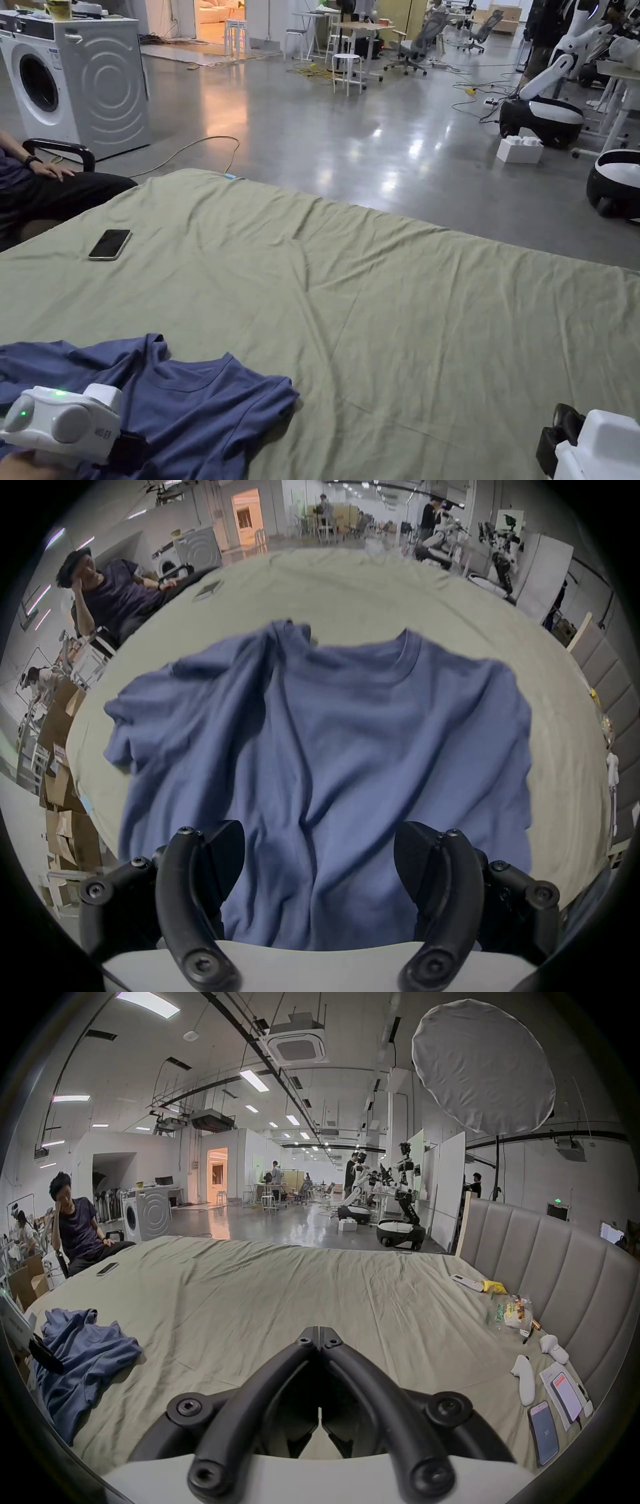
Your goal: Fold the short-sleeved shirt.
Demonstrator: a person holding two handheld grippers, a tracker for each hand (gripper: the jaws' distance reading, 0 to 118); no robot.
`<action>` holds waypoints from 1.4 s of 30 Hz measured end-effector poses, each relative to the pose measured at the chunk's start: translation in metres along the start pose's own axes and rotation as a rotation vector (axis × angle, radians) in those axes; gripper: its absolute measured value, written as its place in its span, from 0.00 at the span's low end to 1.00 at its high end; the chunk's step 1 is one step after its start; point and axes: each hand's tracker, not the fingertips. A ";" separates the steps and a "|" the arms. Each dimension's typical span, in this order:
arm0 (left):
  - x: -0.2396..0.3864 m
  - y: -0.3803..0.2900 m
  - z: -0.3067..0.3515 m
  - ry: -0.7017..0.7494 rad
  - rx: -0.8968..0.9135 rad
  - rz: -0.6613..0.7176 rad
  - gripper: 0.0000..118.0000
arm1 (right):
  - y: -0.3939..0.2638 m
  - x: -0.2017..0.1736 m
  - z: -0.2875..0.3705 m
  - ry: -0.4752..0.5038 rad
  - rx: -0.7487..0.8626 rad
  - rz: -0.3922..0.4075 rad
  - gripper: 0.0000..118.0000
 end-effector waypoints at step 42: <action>0.174 0.110 0.281 -0.266 0.913 -0.174 0.03 | 0.008 0.051 0.033 -0.057 0.058 -0.076 0.00</action>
